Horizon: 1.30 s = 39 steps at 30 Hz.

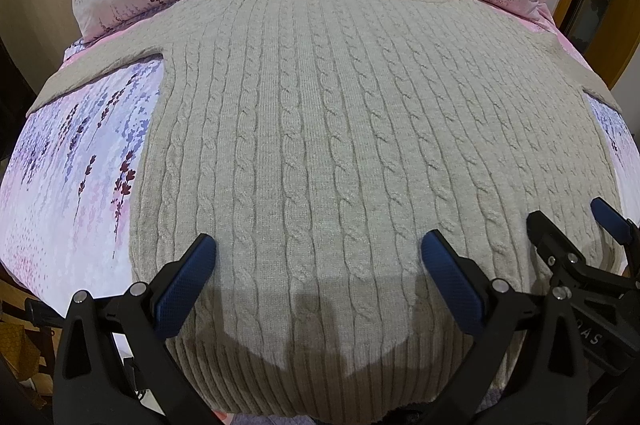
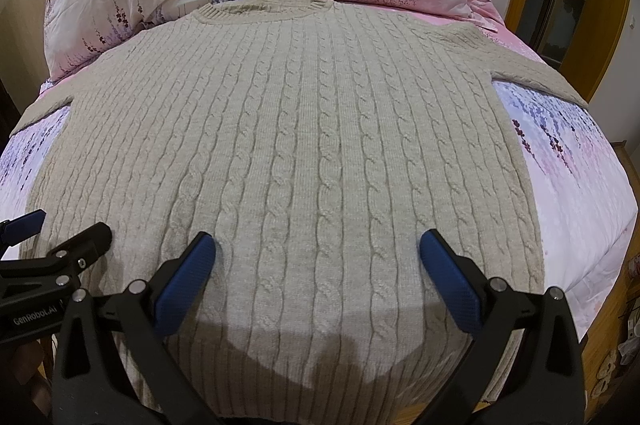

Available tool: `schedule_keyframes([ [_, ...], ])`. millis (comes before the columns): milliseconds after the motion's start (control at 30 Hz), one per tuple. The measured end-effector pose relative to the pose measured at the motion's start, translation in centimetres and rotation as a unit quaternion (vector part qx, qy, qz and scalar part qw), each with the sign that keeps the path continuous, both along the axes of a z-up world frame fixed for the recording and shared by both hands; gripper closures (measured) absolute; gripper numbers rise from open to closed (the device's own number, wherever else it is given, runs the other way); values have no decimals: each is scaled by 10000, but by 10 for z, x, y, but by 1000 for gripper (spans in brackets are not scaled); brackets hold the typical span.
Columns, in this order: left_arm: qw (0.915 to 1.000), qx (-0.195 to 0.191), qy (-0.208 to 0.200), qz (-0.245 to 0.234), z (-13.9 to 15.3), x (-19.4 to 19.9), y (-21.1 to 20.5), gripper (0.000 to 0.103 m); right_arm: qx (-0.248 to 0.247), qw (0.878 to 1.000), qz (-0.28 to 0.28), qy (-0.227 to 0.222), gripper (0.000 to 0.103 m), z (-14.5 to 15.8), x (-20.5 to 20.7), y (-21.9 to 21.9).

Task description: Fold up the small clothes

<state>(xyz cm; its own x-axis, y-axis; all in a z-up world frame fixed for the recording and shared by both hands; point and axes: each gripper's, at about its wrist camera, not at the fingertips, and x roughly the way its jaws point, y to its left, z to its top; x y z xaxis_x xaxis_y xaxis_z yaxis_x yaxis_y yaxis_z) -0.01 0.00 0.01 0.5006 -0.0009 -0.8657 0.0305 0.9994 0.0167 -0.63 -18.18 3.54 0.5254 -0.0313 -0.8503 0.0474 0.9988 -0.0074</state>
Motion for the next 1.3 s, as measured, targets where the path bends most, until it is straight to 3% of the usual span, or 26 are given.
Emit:
schedule_keyframes([
  [533,10000,10,19,-13,0,-1,2,1,-21,9999,65,91,2,-1,3,-1],
  [767,10000,12,-39,-17,0,0,0,1,-7,9990,381,217,2,1,5,-2],
  [1067,9987,-190,-455,-112,8,2,4,1,230,9961,820,222,2,4,9,-9],
  [1133,9968,-339,-706,-166,13,3,7,1,625,9946,815,144,3,11,15,-22],
  [1167,9957,-391,-822,-191,15,3,8,1,860,9935,747,42,9,17,19,-34],
  [1200,9944,-427,-946,-204,17,3,9,1,1054,9926,590,-84,15,24,25,-50],
  [1300,9921,-525,-1118,-229,22,8,12,1,1296,9901,-239,-477,17,45,49,-115],
])
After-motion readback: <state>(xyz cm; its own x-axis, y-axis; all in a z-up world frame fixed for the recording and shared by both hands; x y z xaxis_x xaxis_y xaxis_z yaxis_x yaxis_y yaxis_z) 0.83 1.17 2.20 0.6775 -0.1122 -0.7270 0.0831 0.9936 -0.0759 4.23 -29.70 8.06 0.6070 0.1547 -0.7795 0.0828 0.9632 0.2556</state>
